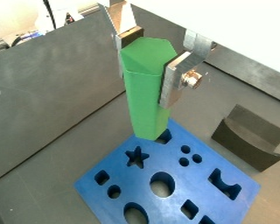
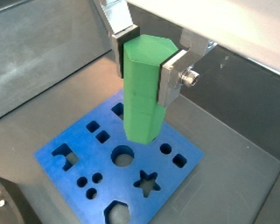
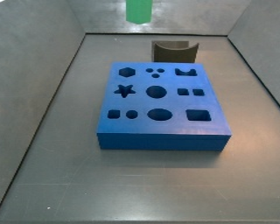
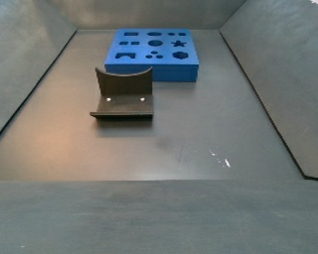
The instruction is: Insert the hexagon object.
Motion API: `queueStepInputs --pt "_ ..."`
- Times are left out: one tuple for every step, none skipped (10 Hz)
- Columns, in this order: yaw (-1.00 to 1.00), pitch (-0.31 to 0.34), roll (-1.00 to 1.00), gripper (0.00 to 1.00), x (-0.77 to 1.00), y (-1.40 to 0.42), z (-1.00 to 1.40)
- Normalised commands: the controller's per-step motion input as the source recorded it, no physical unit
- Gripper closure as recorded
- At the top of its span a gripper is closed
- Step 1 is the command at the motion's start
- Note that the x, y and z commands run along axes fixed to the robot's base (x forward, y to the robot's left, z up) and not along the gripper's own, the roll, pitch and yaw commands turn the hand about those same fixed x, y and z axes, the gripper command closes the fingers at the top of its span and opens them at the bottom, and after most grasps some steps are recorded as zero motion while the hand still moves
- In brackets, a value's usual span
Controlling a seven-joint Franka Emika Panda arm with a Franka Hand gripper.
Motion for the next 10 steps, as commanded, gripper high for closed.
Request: queueStepInputs --pt "0.05 -0.030 0.00 1.00 0.00 0.73 -1.00" --pt "0.02 -0.031 0.00 1.00 0.00 0.69 -1.00" --pt "0.00 -0.043 -0.21 1.00 -0.02 0.50 -0.81" --pt "0.00 -0.020 -0.39 1.00 -0.12 0.23 -0.44" --pt "0.00 -0.011 -0.49 1.00 -0.13 0.04 -0.19" --pt "-0.15 -0.163 -0.43 1.00 -0.07 0.13 -0.30" --pt "-0.13 -0.156 -0.34 1.00 -0.03 0.28 -0.49" --pt "-0.04 -0.114 -0.25 1.00 0.00 0.43 -0.65" --pt "0.00 -0.113 -0.19 1.00 0.00 0.52 -0.74" --pt "0.00 -0.130 -0.25 1.00 0.00 0.44 -0.66"
